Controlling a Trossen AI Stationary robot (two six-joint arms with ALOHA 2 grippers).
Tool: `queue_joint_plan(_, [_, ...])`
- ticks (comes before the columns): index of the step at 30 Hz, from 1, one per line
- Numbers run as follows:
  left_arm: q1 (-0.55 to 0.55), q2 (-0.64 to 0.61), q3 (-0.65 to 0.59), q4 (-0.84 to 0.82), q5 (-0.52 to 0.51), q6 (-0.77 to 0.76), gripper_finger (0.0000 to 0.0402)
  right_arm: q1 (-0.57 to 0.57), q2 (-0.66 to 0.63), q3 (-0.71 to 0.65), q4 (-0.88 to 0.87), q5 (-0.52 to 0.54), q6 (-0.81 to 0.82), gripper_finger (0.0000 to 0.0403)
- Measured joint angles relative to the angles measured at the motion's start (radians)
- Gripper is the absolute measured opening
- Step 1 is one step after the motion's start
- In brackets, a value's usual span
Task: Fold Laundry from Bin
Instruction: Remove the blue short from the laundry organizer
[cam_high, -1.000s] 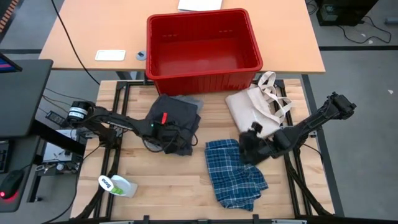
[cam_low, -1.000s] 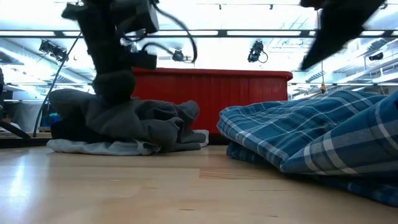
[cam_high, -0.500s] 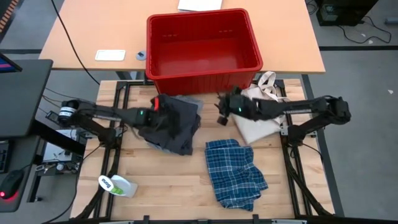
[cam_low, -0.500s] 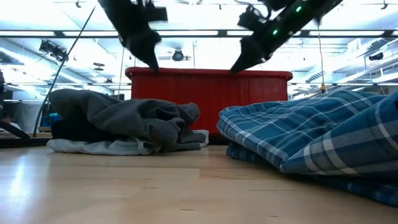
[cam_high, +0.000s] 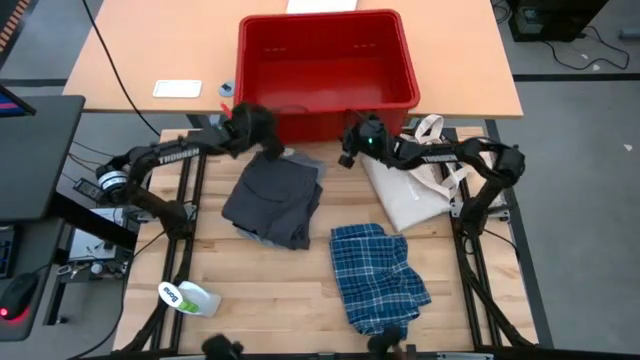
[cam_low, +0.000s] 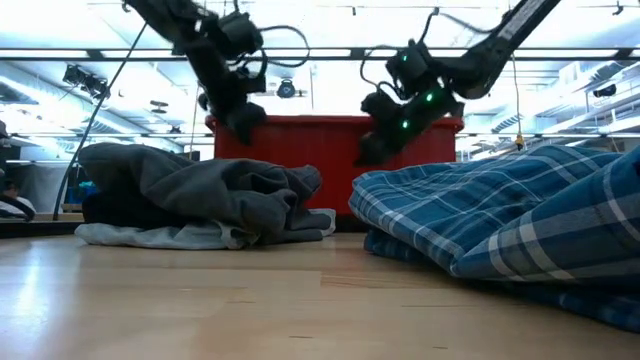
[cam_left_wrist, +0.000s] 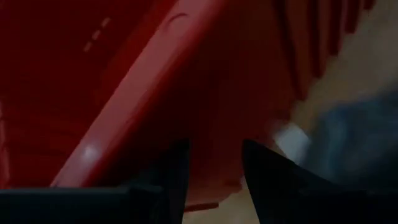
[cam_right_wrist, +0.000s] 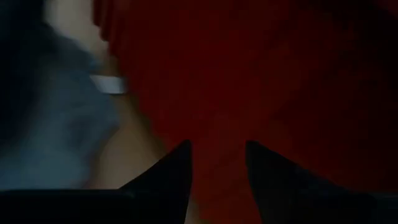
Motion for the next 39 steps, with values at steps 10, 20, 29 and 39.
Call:
queue_joint_plan(10, [0.163, -0.012, 0.0, 0.03, 0.194, 0.055, 0.0153, -0.133, -0.005, 0.141, -0.25, -0.125, 0.045, 0.0151])
queue_joint_plan(20, [-0.218, -0.074, -0.007, 0.162, 0.257, 0.102, 0.0153, 0.043, -0.308, 0.12, -0.6, -0.396, 0.136, 0.0137])
queue_joint_plan(29, [-0.595, -0.068, -0.126, 0.39, 0.133, 0.14, 0.0153, 0.306, -0.688, -0.112, -0.585, -0.228, 0.204, 0.0128])
queue_joint_plan(39, [-0.731, 0.046, -0.173, 0.472, 0.29, -0.165, 0.0153, 0.568, -0.876, -0.31, -0.546, -0.187, 0.397, 0.0127])
